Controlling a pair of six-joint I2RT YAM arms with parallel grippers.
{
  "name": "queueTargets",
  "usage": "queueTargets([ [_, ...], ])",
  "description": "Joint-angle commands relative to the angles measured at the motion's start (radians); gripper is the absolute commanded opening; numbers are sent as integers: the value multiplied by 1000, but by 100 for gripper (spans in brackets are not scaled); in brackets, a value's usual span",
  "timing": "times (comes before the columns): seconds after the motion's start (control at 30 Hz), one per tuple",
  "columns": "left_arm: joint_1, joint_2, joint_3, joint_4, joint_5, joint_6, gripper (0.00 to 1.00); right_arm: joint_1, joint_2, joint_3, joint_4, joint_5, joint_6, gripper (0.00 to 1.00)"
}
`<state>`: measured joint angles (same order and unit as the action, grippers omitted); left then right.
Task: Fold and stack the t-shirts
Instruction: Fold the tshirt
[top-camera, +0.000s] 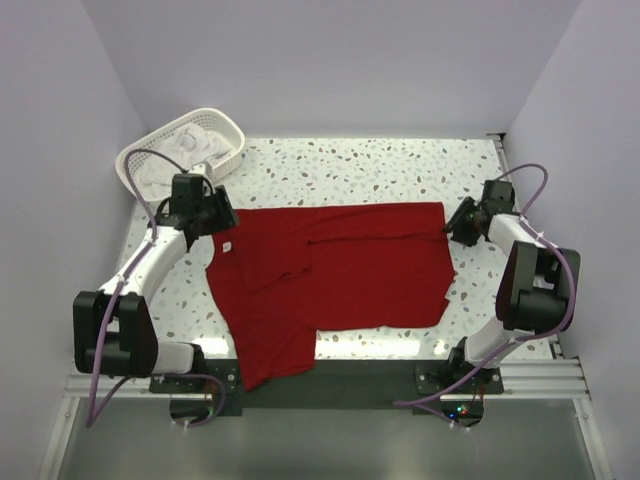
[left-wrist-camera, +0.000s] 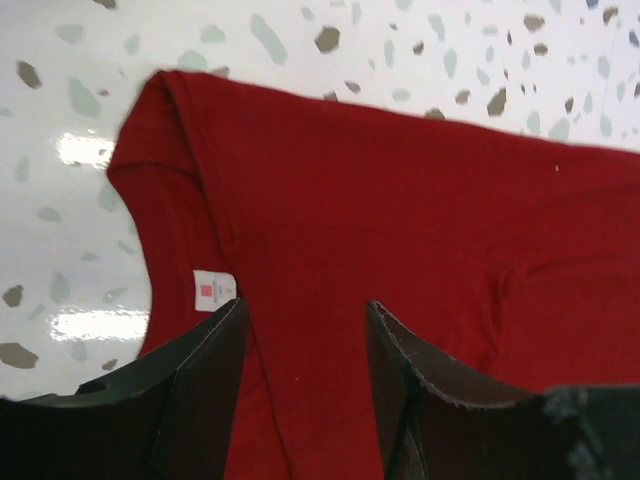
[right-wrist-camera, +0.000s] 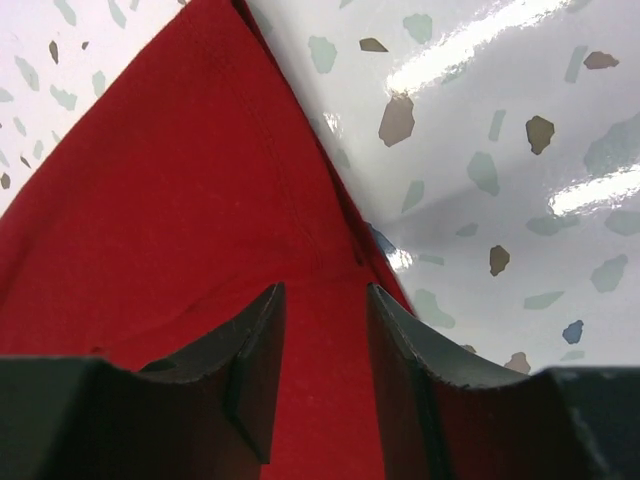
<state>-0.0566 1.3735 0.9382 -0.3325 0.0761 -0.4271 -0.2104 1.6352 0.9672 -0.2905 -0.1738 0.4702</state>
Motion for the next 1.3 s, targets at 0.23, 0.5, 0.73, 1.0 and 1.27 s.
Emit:
queueTargets([
  [0.23, -74, 18, -49, 13, 39, 40, 55, -3, 58, -33, 137, 5, 99, 37],
  [0.5, -84, 179, 72, 0, 24, 30, 55, -3, 57, -51, 134, 25, 108, 36],
  [0.73, -84, 323, 132, -10, -24, 34, 54, -3, 51, -45, 122, 30, 101, 28],
  [1.0, -80, 401, 125, -5, -75, 51, 54, -1, 35, 1, 41, 71, 51, 0],
  [1.27, -63, 418, 123, -31, -107, 67, 53, -3, 29, 73, -48, 115, -36, 0],
])
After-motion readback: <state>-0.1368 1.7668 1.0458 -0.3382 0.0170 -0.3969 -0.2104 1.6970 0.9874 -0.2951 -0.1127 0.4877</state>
